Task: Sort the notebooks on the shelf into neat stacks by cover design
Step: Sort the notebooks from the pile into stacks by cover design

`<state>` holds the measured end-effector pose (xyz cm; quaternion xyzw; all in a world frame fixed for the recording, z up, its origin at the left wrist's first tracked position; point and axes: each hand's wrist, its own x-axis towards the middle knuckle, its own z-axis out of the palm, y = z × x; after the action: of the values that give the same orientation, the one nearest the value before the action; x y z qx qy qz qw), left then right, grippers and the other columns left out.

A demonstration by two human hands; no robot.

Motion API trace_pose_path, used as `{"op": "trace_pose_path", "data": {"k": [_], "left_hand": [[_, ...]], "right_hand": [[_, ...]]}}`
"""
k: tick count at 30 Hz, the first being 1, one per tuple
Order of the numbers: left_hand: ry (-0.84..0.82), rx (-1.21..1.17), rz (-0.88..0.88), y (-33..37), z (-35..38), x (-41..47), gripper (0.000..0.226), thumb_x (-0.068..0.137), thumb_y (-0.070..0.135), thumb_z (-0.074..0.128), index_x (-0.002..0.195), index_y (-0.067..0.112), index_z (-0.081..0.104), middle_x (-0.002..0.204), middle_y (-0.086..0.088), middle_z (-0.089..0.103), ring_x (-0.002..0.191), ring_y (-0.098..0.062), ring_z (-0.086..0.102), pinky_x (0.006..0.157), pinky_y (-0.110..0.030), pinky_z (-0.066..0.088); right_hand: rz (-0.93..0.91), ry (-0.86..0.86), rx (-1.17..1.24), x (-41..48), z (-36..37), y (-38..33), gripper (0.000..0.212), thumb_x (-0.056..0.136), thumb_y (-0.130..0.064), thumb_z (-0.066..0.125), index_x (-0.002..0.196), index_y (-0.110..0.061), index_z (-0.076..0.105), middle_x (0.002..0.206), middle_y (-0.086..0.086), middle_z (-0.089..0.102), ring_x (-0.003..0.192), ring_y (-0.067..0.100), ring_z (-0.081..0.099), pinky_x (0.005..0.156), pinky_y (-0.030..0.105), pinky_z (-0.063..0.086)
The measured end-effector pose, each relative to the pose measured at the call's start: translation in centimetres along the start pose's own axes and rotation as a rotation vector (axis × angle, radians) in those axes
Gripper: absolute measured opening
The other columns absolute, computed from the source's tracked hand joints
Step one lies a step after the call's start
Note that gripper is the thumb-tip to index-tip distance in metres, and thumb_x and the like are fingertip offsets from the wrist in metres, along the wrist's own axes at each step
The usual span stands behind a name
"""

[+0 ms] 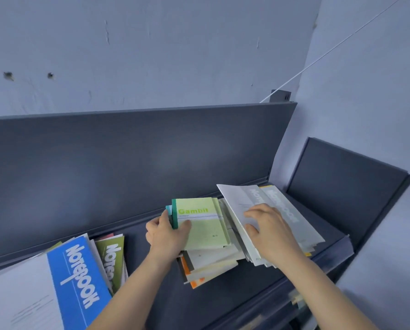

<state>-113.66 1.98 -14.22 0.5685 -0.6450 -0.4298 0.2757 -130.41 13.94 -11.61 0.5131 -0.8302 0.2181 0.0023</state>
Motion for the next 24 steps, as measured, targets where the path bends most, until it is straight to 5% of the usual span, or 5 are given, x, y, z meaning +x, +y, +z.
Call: {"op": "trace_pose_path", "data": {"k": [4, 9, 13, 18, 24], "left_hand": [[0.068, 0.080, 0.214, -1.4, -4.5, -0.8, 0.042, 0.091, 0.025, 0.060, 0.132, 0.020, 0.054, 0.129, -0.006, 0.049, 0.128, -0.027, 0.043, 0.108, -0.042, 0.035], [0.332, 0.456, 0.369, -5.6, -13.9, -4.6, 0.031, 0.091, 0.022, 0.061, 0.121, 0.024, 0.063, 0.108, 0.006, 0.061, 0.107, -0.019, 0.057, 0.088, -0.033, 0.046], [0.458, 0.743, 0.249, -10.8, -22.9, -9.5, 0.032, 0.089, 0.023, 0.062, 0.121, 0.026, 0.064, 0.113, 0.008, 0.064, 0.104, -0.022, 0.059, 0.077, -0.035, 0.048], [0.640, 0.909, 0.146, -18.5, -33.7, -16.1, 0.022, 0.077, 0.017, 0.073, 0.099, 0.022, 0.072, 0.087, 0.002, 0.067, 0.076, -0.030, 0.067, 0.057, -0.032, 0.053], [0.750, 0.944, 0.016, -27.5, -45.7, -25.4, 0.030, 0.075, 0.030, 0.057, 0.099, 0.021, 0.073, 0.088, 0.003, 0.068, 0.076, -0.028, 0.068, 0.060, -0.035, 0.057]], "right_hand": [[-0.081, 0.010, 0.012, 1.3, 0.0, -1.5, 0.031, 0.096, -0.014, 0.046, 0.123, -0.017, 0.061, 0.129, -0.003, 0.053, 0.121, 0.018, 0.044, 0.099, 0.030, 0.040], [-0.286, 0.009, 0.066, 2.7, 2.2, -7.7, 0.030, 0.096, -0.017, 0.047, 0.122, -0.018, 0.062, 0.124, -0.003, 0.055, 0.117, 0.018, 0.046, 0.097, 0.030, 0.037], [-0.447, -0.082, 0.166, 0.5, 5.4, -15.3, 0.030, 0.095, -0.016, 0.050, 0.123, -0.018, 0.061, 0.125, -0.004, 0.056, 0.119, 0.018, 0.046, 0.098, 0.027, 0.035], [-0.661, -0.191, 0.153, -3.8, 8.5, -25.7, 0.031, 0.097, -0.019, 0.045, 0.125, -0.023, 0.058, 0.127, -0.009, 0.054, 0.116, 0.014, 0.045, 0.095, 0.023, 0.036], [-0.817, -0.228, 0.195, -12.5, 11.4, -41.6, 0.032, 0.097, -0.019, 0.046, 0.126, -0.023, 0.058, 0.127, -0.010, 0.053, 0.119, 0.014, 0.044, 0.095, 0.023, 0.034]]}}
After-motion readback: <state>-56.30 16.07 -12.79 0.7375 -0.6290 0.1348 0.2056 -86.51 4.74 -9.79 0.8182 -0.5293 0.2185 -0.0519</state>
